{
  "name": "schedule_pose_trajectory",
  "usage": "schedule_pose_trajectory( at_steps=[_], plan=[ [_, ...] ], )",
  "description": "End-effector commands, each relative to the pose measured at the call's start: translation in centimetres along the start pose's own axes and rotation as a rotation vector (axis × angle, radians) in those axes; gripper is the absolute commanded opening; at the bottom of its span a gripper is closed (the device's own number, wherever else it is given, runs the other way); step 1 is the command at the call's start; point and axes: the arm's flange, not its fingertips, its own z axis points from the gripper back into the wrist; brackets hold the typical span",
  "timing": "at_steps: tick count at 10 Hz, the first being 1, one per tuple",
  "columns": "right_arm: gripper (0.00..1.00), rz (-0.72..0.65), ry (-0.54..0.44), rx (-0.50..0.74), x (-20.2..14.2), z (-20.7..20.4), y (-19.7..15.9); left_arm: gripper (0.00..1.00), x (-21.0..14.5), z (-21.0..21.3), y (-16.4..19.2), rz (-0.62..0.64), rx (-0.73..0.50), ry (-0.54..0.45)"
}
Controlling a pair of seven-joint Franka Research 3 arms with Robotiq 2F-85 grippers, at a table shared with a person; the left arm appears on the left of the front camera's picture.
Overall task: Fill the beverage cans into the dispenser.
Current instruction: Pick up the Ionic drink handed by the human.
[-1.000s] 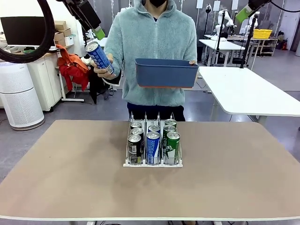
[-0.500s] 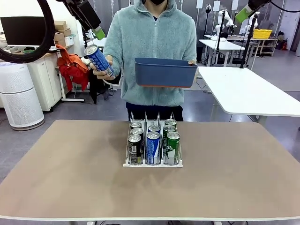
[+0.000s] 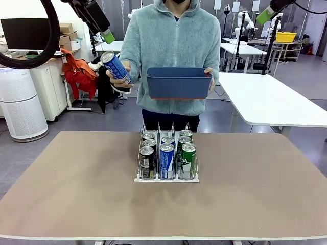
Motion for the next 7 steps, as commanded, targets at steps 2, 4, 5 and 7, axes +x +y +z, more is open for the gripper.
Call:
schedule_pose_trajectory(
  at_steps=[2, 4, 5, 7],
  plan=[
    [1.0, -0.013, -0.007, 0.001, 0.1, -0.2, 0.3, 1.0, -0.5, -0.7, 0.7, -0.015, 0.013, -0.008],
    [1.0, -0.013, -0.007, 0.001, 0.1, -0.2, 0.3, 1.0, -1.4, -1.7, 1.7, -0.031, 0.031, -0.01],
    [1.0, -0.013, -0.007, 0.001, 0.1, -0.2, 0.3, 1.0, -1.4, -2.7, 2.0, -0.006, 0.043, -0.015],
    [1.0, -0.013, -0.007, 0.001, 0.1, -0.2, 0.3, 1.0, -2.1, -4.2, 3.7, -0.032, 0.058, -0.027]
  ],
)
